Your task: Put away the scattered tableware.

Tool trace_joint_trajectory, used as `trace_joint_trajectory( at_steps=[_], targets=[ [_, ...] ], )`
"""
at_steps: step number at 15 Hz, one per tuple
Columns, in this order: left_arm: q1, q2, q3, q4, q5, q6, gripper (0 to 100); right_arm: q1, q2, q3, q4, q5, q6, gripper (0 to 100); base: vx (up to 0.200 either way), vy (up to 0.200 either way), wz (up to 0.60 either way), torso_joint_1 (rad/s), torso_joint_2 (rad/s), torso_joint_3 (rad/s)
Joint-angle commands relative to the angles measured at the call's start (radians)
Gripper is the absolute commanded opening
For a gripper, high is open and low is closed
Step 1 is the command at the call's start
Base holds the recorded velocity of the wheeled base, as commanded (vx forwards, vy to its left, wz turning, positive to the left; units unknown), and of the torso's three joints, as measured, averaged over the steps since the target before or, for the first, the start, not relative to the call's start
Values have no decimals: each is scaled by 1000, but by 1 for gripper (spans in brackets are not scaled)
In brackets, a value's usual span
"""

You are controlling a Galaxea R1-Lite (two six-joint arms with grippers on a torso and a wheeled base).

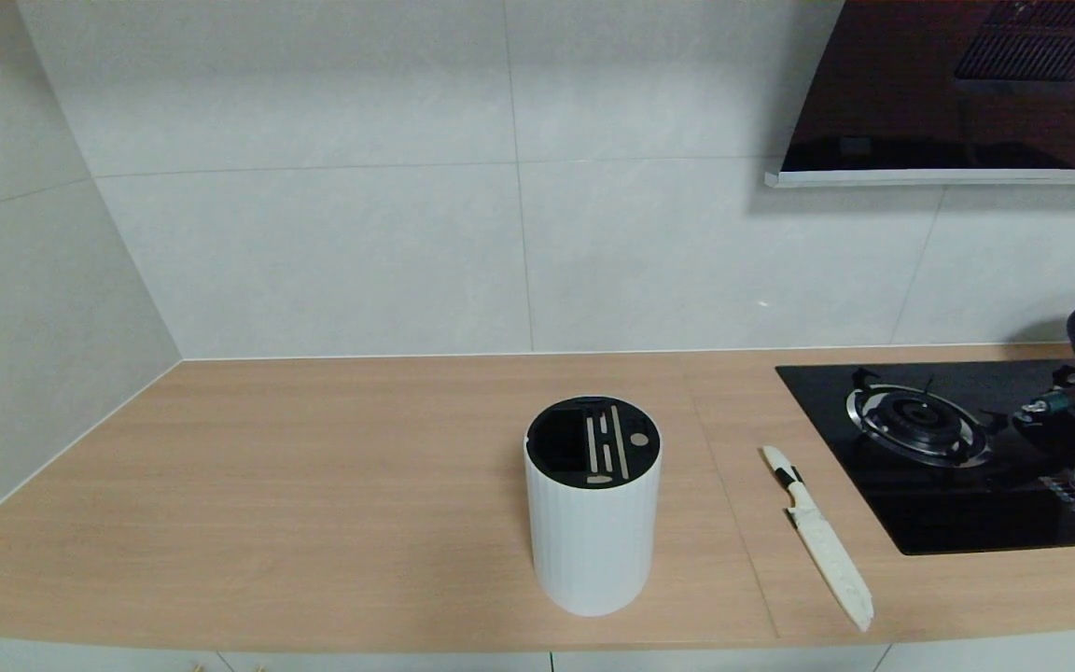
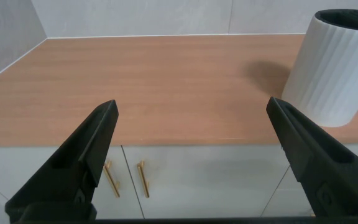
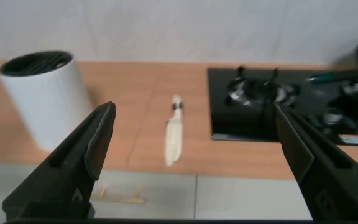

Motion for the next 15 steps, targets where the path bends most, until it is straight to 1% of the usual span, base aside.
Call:
trace_joint_trajectory(
  at_steps=[1, 3, 6, 8, 10, 12, 13, 15],
  targets=[
    [0, 2, 0, 0, 0, 0, 100, 20, 409, -149, 2, 29, -3, 100, 0, 0, 0, 0, 0, 0],
    [2, 2, 0, 0, 0, 0, 100, 75, 646, -229, -10, 29, -6, 100, 0, 0, 0, 0, 0, 0],
    [0, 2, 0, 0, 0, 0, 100, 97, 916, -273, -118, 23, -4, 100, 0, 0, 0, 0, 0, 0],
    [0, 2, 0, 0, 0, 0, 100, 97, 1120, -281, -268, 21, -3, 100, 0, 0, 0, 0, 0, 0],
    [0, 2, 0, 0, 0, 0, 100, 98, 1314, -301, -446, 6, -4, 100, 0, 0, 0, 0, 0, 0],
    [0, 2, 0, 0, 0, 0, 100, 100, 1450, -339, -529, -42, -6, 100, 0, 0, 0, 0, 0, 0],
    [2, 2, 0, 0, 0, 0, 100, 100, 1482, -356, -540, -49, -6, 100, 0, 0, 0, 0, 0, 0],
    [2, 2, 0, 0, 0, 0, 100, 103, 1619, -399, -578, -52, -6, 100, 0, 0, 0, 0, 0, 0]
  ],
)
